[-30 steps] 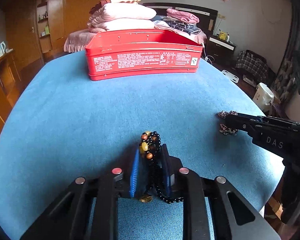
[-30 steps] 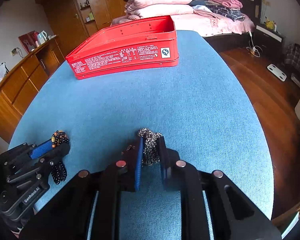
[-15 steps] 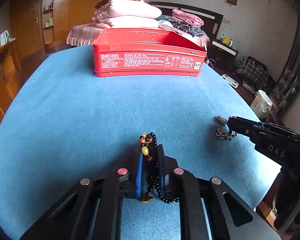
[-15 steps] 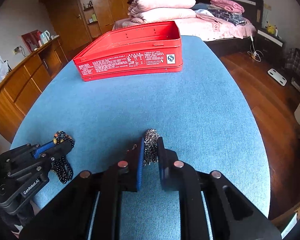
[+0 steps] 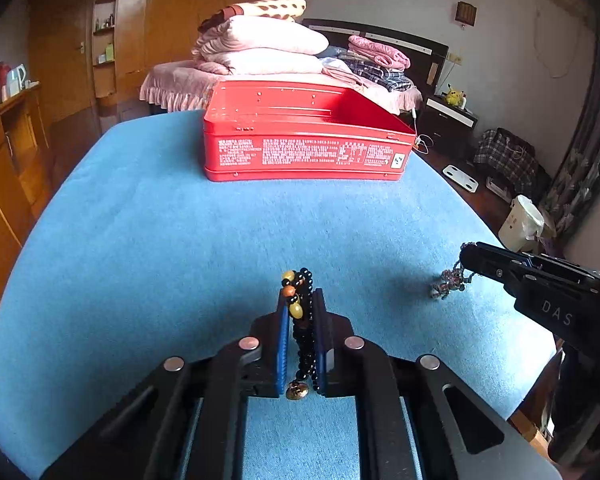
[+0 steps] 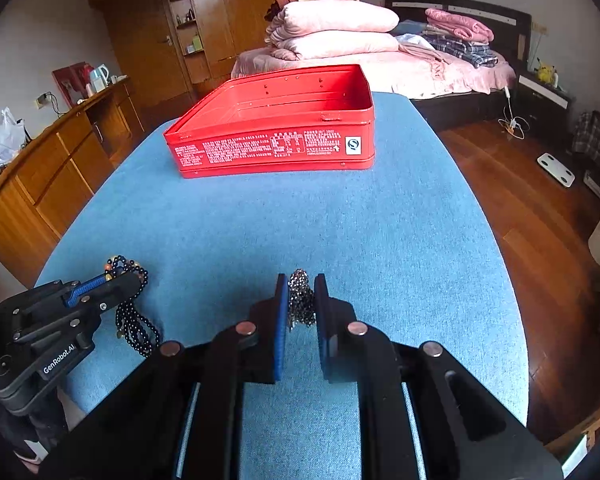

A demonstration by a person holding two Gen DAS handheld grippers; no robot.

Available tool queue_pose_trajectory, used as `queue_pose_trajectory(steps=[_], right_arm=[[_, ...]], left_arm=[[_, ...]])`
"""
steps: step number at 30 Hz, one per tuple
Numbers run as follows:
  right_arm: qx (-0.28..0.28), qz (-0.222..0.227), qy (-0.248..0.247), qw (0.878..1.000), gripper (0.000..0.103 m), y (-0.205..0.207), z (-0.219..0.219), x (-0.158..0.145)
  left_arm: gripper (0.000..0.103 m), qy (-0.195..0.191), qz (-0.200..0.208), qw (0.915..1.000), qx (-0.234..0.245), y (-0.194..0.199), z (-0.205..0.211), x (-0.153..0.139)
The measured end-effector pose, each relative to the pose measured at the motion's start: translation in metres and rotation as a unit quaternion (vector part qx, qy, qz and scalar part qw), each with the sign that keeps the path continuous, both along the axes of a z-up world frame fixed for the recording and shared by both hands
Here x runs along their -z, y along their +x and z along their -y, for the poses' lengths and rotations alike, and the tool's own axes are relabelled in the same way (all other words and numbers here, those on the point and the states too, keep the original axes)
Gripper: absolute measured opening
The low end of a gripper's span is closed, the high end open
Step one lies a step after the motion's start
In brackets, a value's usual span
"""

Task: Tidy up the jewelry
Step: 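Carry the chain and black strand into the red tin while opening both tools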

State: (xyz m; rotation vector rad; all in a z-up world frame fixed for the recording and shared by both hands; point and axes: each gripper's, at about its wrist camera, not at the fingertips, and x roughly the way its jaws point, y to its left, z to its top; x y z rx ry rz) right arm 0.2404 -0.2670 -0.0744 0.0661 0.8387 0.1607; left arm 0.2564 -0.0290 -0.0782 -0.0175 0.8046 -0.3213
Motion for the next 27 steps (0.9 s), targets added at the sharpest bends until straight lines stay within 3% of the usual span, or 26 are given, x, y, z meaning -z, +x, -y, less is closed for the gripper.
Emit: queue_pose_trajectory(steps=[12, 19, 27], right_arm=[[-0.026, 0.051, -0.006, 0.998, 0.012, 0.047, -0.007, -0.053], [-0.043, 0.074, 0.0, 0.996, 0.012, 0.095, -0.01, -0.087], [-0.044, 0.074, 0.008, 0.996, 0.012, 0.163, -0.012, -0.098]], left_arm=[[0.011, -0.009, 0.052, 0.9986, -0.007, 0.054, -0.001, -0.056], [0.011, -0.018, 0.074, 0.997, -0.011, 0.108, 0.009, -0.09], [0.011, -0.019, 0.057, 0.998, -0.021, 0.184, 0.021, -0.087]])
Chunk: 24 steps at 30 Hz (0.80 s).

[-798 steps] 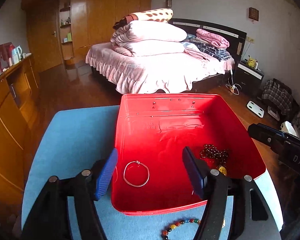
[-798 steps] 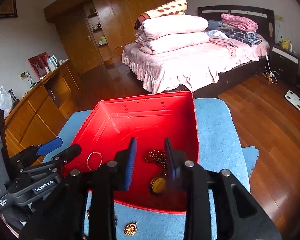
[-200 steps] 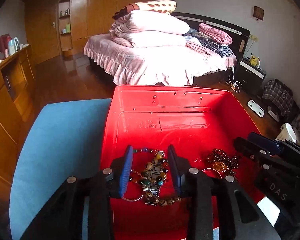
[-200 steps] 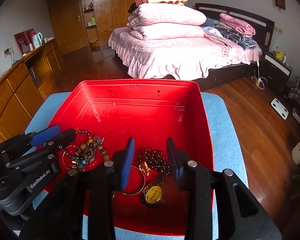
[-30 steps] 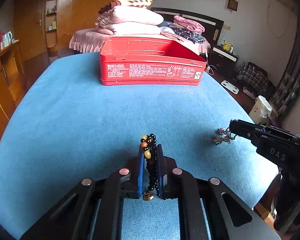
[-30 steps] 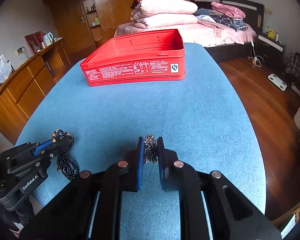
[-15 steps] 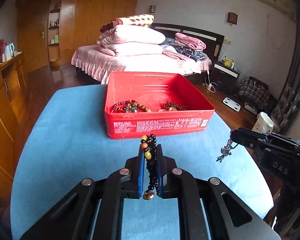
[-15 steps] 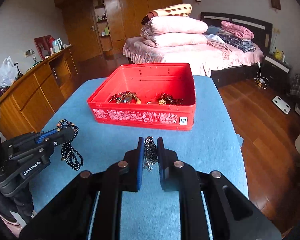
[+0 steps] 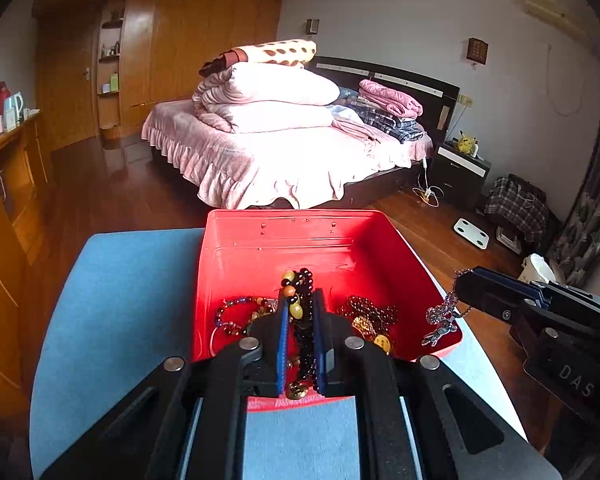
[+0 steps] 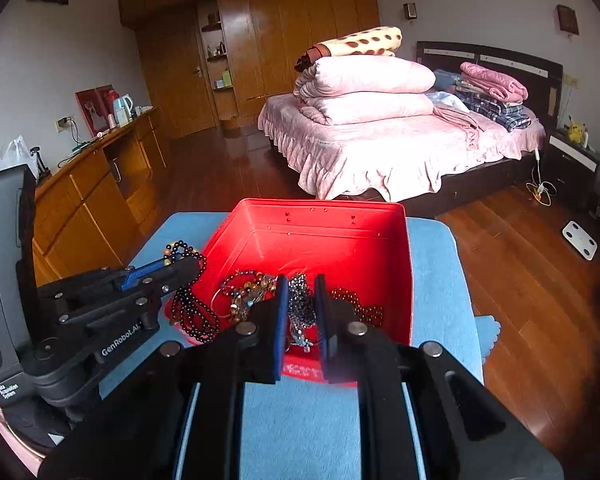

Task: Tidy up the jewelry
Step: 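Carry the chain and black strand into the red tin while opening both tools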

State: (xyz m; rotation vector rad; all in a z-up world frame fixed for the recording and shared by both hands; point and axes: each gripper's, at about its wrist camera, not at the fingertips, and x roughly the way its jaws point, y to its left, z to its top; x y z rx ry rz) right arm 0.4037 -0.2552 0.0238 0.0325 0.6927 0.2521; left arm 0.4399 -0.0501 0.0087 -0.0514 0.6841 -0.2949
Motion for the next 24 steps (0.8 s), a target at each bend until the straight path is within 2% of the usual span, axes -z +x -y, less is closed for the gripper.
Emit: queue_pose_trajectory(steps=[8, 14, 16, 17, 24], right_arm=[[0.007, -0.041, 0.009, 0.999, 0.012, 0.06, -0.001, 0.031], [0.01, -0.067, 0.013, 0.998, 0.012, 0.096, -0.006, 0.051], [0.017, -0.074, 0.005, 0.997, 0.016, 0.103, -0.007, 0.057], [0.026, -0.074, 0.001, 0.997, 0.026, 0.105, -0.007, 0.058], [0.046, -0.052, -0.021, 0.997, 0.027, 0.098, 0.002, 0.055]], left_arm=[[0.011, 0.004, -0.039, 0.9992, -0.01, 0.057, 0.011, 0.035], [0.011, 0.008, -0.063, 0.9979, -0.011, 0.084, 0.022, 0.053], [0.015, 0.0, -0.069, 0.9976, -0.009, 0.089, 0.022, 0.056], [0.021, -0.003, -0.069, 0.9976, -0.01, 0.089, 0.021, 0.056], [0.039, 0.0, -0.045, 0.9987, -0.023, 0.085, 0.009, 0.043]])
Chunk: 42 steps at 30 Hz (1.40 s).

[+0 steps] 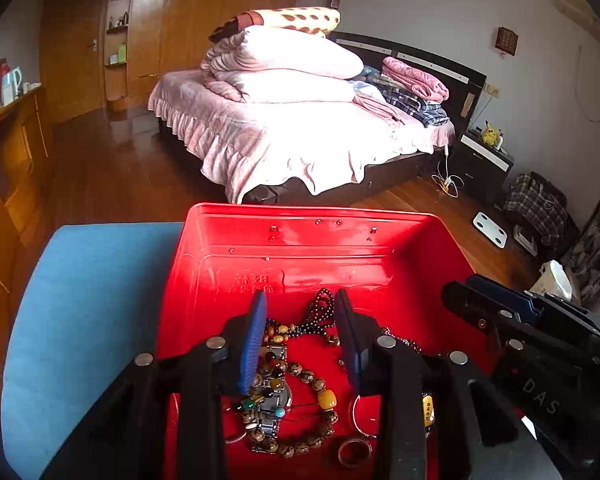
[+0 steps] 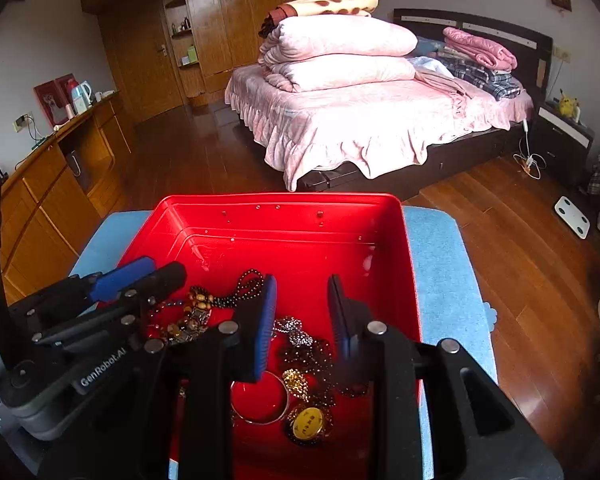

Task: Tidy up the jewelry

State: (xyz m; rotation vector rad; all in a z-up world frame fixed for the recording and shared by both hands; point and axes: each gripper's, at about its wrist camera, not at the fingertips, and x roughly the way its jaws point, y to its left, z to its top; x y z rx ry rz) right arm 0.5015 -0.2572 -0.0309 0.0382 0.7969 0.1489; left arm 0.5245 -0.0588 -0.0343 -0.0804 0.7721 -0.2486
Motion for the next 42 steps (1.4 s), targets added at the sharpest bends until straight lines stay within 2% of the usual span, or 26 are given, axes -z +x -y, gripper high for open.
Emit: queue_pose_trajectory(steps=[3, 5, 9, 11, 12, 13, 14, 18, 20, 27, 42], right_arm=[[0.004, 0.012, -0.01, 1.0, 0.03, -0.008, 0.002, -0.004], [0.007, 0.019, -0.015, 1.0, 0.039, -0.015, 0.003, -0.006], [0.008, 0.032, -0.016, 0.999, 0.044, -0.029, 0.005, -0.012], [0.012, 0.04, -0.019, 0.999, 0.055, -0.037, 0.007, -0.014], [0.012, 0.044, -0.021, 0.999, 0.055, -0.041, 0.007, -0.015], [0.013, 0.046, -0.022, 0.999, 0.058, -0.046, 0.008, -0.015], [0.015, 0.046, -0.022, 0.999, 0.066, -0.05, 0.009, -0.016], [0.013, 0.057, -0.017, 0.998, 0.075, -0.069, 0.011, -0.017], [0.015, 0.066, -0.011, 0.998, 0.086, -0.081, 0.012, -0.019], [0.013, 0.086, 0.005, 0.996, 0.094, -0.117, 0.014, -0.024], [0.009, 0.12, 0.007, 0.993, 0.097, -0.186, 0.01, -0.028]], left_arm=[[0.047, 0.008, 0.015, 0.9998, -0.005, -0.007, -0.004, -0.008], [0.052, 0.018, 0.024, 0.9995, -0.011, -0.014, -0.006, -0.013], [0.063, 0.032, 0.042, 0.9985, -0.01, -0.03, -0.01, -0.02], [0.068, 0.038, 0.051, 0.9979, -0.012, -0.04, -0.012, -0.023], [0.076, 0.039, 0.052, 0.9978, -0.014, -0.044, -0.014, -0.024], [0.078, 0.037, 0.052, 0.9978, -0.018, -0.05, -0.017, -0.025], [0.079, 0.034, 0.055, 0.9977, -0.019, -0.054, -0.019, -0.026], [0.086, 0.033, 0.069, 0.9967, -0.026, -0.076, -0.03, -0.028], [0.088, 0.034, 0.079, 0.9958, -0.031, -0.088, -0.034, -0.03], [0.094, 0.032, 0.115, 0.9918, -0.046, -0.133, -0.05, -0.035], [0.095, 0.031, 0.132, 0.9887, -0.064, -0.2, -0.071, -0.027]])
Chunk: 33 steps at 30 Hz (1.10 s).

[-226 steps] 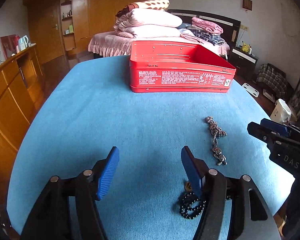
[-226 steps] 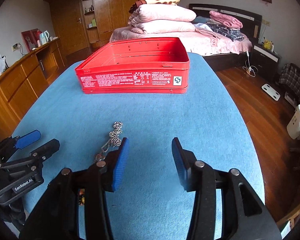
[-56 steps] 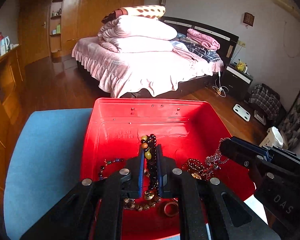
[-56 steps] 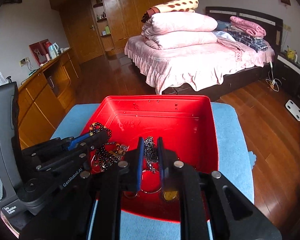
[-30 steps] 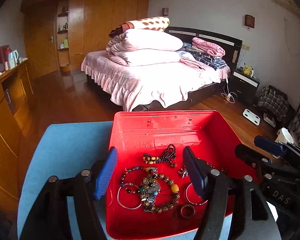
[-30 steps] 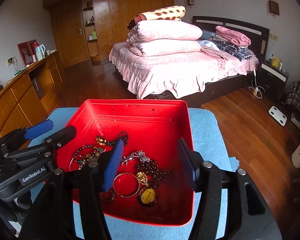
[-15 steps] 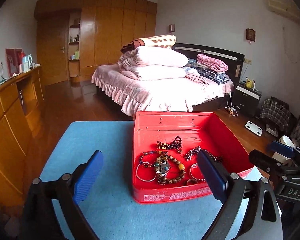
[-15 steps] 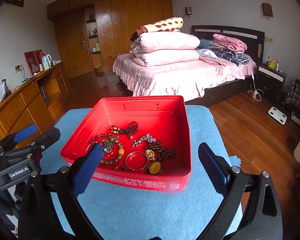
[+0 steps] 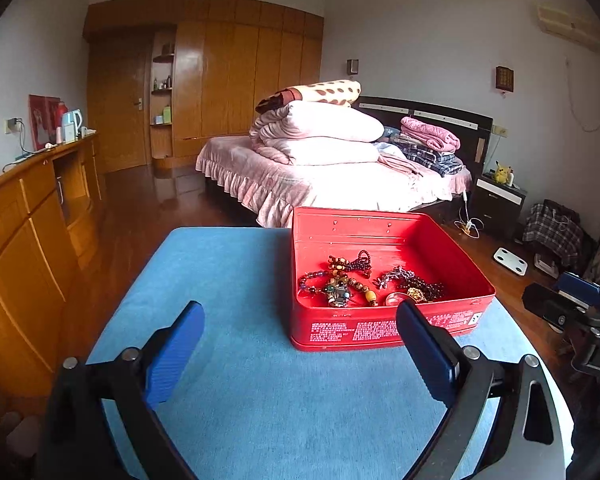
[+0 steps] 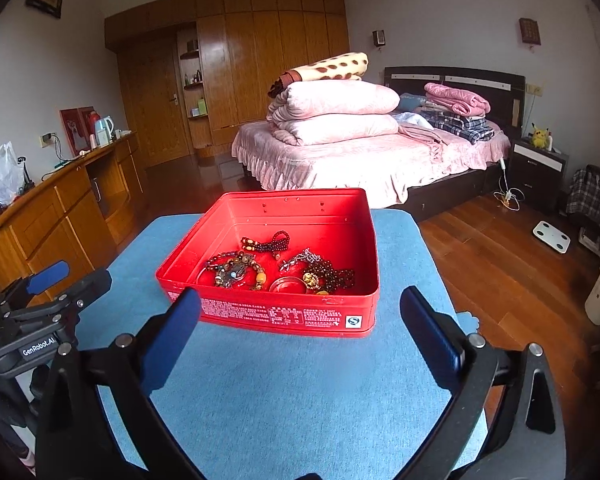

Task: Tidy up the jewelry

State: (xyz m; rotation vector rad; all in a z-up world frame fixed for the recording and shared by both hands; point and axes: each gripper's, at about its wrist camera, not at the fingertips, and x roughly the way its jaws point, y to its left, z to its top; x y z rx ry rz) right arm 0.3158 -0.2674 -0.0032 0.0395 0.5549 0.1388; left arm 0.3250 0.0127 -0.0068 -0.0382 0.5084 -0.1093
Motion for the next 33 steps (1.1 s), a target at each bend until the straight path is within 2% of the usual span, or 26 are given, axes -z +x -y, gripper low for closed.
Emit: queue_pose_trajectory(steps=[6, 11, 16, 33], right_arm=[[0.001, 0.016, -0.002, 1.0, 0.097, -0.022, -0.003, -0.005], [0.0, 0.048, -0.001, 0.999, 0.097, -0.041, -0.003, -0.013], [0.001, 0.076, -0.016, 0.997, 0.097, -0.059, -0.007, -0.018], [-0.003, 0.115, -0.017, 0.993, 0.097, -0.092, -0.009, -0.035]], left_arm=[[0.095, 0.004, 0.019, 0.9998, 0.0, -0.021, 0.002, -0.009], [0.095, 0.014, 0.06, 0.9981, -0.006, -0.041, 0.003, -0.019], [0.095, 0.02, 0.082, 0.9964, 0.003, -0.057, 0.007, -0.026], [0.095, 0.01, 0.127, 0.9918, 0.005, -0.085, 0.002, -0.039]])
